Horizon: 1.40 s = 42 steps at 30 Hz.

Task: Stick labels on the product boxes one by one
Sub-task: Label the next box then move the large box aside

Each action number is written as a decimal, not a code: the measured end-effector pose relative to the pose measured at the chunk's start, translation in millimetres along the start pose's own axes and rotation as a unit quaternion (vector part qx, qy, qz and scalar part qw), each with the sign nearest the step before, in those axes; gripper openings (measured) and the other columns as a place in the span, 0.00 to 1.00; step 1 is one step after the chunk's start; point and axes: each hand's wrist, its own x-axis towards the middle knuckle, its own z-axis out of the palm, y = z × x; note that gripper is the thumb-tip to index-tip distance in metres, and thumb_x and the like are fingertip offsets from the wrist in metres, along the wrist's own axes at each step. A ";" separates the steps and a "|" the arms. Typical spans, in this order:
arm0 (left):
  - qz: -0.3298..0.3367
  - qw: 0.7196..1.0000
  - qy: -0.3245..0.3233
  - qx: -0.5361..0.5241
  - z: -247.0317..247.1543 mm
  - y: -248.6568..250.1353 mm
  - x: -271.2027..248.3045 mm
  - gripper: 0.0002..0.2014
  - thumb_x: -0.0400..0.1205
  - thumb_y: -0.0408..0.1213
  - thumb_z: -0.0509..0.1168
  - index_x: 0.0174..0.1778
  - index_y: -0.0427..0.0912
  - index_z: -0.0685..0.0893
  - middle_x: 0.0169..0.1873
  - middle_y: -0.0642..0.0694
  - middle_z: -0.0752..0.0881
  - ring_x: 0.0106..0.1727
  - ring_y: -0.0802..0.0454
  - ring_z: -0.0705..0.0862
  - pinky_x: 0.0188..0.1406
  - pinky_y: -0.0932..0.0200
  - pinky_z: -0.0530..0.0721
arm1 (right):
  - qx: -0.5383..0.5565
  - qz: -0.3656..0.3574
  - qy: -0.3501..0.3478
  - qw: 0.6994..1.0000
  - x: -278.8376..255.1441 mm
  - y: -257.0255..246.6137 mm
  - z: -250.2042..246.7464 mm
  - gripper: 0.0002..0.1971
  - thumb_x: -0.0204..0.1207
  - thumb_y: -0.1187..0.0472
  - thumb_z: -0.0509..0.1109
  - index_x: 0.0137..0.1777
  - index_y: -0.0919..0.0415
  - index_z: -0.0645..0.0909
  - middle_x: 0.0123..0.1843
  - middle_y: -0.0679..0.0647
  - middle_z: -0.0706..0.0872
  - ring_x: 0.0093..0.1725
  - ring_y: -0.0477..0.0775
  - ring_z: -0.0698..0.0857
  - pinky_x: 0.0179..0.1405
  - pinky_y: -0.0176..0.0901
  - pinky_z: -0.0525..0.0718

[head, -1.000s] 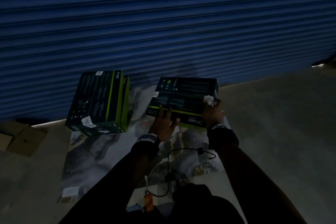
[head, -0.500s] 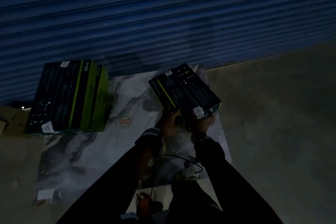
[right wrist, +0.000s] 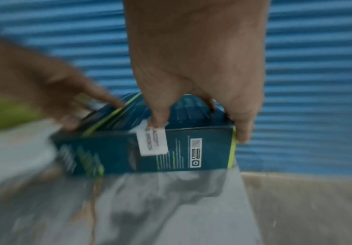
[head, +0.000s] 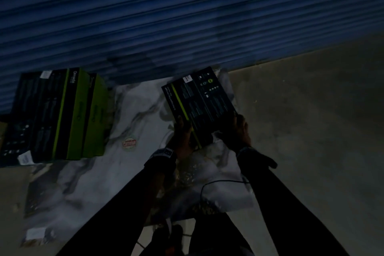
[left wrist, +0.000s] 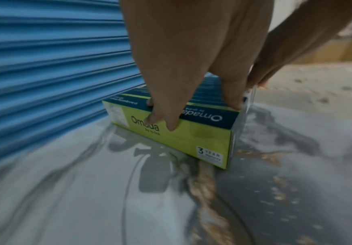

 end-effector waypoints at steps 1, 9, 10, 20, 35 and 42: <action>0.002 1.000 -0.008 0.008 -2.5 2.1 2.3 0.54 0.83 0.46 0.74 0.89 0.42 0.38 0.85 0.34 0.25 0.87 0.29 0.31 0.85 0.34 0.61 | 0.008 0.003 -0.005 1.000 2.7 2.2 -2.3 0.56 0.70 0.29 0.70 0.89 0.58 0.51 0.85 0.67 0.60 0.80 0.73 0.66 0.76 0.67 0.70; 0.010 0.999 -0.022 0.040 -9.5 3.9 18.5 0.59 0.81 0.43 0.77 0.88 0.49 0.32 0.83 0.42 0.19 0.86 0.35 0.26 0.89 0.41 0.47 | -0.083 0.006 0.032 0.996 -16.1 4.6 12.1 0.57 0.77 0.28 0.63 0.89 0.64 0.37 0.87 0.68 0.53 0.80 0.70 0.64 0.74 0.59 0.72; 0.010 0.999 -0.022 0.042 -9.3 2.3 19.3 0.59 0.81 0.42 0.77 0.88 0.49 0.31 0.83 0.42 0.19 0.86 0.35 0.26 0.89 0.42 0.47 | -0.091 0.004 0.038 0.995 -14.8 3.5 13.4 0.58 0.76 0.27 0.61 0.89 0.63 0.36 0.88 0.67 0.53 0.80 0.71 0.63 0.74 0.59 0.72; 0.049 0.996 0.052 -0.045 -25.5 -12.4 -29.8 0.37 0.85 0.40 0.70 0.89 0.40 0.61 0.86 0.36 0.66 0.84 0.38 0.69 0.84 0.51 0.66 | -0.084 -0.011 0.018 0.996 -58.7 -35.2 -6.9 0.40 0.84 0.40 0.63 0.89 0.59 0.54 0.89 0.65 0.54 0.85 0.69 0.58 0.82 0.63 0.65; -0.059 0.964 0.256 -0.047 -103.4 -190.0 -268.5 0.22 0.87 0.51 0.61 0.75 0.46 0.82 0.70 0.42 0.84 0.68 0.40 0.84 0.64 0.42 0.85 | -0.045 -0.297 -0.074 0.951 -184.7 -293.4 81.6 0.14 0.83 0.47 0.69 0.61 0.54 0.82 0.59 0.56 0.86 0.62 0.59 0.83 0.58 0.55 0.85; -0.112 0.928 0.354 -0.024 -155.2 -305.7 -326.3 0.19 0.84 0.41 0.65 0.71 0.43 0.83 0.70 0.35 0.80 0.70 0.33 0.78 0.63 0.41 0.83 | 0.011 -0.304 -0.106 0.947 -211.8 -408.8 148.2 0.26 0.85 0.46 0.68 0.74 0.63 0.77 0.67 0.64 0.85 0.66 0.67 0.83 0.63 0.55 0.83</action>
